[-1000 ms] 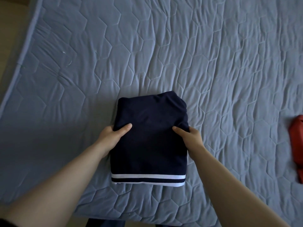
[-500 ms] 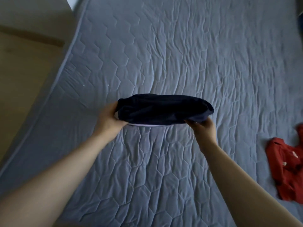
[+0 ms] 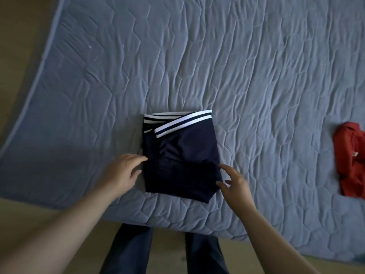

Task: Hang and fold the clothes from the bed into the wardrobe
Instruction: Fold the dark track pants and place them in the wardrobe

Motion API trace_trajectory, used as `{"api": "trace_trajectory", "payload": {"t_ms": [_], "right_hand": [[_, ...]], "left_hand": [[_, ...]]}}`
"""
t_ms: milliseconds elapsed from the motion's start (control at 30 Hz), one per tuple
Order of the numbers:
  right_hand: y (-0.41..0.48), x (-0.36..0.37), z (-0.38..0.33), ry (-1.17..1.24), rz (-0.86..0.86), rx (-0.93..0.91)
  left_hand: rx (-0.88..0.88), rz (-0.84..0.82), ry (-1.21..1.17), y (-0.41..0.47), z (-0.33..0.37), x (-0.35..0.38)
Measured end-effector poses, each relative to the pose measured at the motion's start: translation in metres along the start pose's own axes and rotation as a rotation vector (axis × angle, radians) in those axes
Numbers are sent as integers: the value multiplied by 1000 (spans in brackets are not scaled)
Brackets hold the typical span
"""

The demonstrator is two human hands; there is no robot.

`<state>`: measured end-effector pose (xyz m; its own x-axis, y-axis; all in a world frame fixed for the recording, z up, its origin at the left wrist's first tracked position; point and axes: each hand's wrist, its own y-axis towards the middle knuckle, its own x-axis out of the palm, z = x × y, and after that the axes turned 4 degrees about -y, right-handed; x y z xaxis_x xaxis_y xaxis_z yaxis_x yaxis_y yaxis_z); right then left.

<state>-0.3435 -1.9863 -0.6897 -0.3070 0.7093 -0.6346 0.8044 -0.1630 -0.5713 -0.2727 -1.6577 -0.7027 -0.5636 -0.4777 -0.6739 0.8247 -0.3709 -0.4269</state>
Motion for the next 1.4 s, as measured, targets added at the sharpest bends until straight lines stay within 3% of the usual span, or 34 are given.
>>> {"api": "trace_trajectory", "payload": {"t_ms": [167,267,333,567,700,900,1200,1400], "right_hand": [[26,-4,-20,75,122,98],[50,-6,-29,123,99,215],[65,-1,-32,146,45,286],[94,18,-27,247,40,331],[97,24,-26,316,50,372],[87,10,-44,313,181,299],[25,-57,-109,321,282,200],[-27,-146,-200,338,324,22]], "left_hand": [[-323,218,-211,26,22,-3],[-588,131,-365,46,26,5],[-649,97,-397,56,21,14],[-667,163,-494,74,10,38],[-687,104,-638,73,2,44],[-645,189,-800,69,25,31],[-496,244,-832,32,82,-52],[-343,338,-880,-14,158,-168]]}}
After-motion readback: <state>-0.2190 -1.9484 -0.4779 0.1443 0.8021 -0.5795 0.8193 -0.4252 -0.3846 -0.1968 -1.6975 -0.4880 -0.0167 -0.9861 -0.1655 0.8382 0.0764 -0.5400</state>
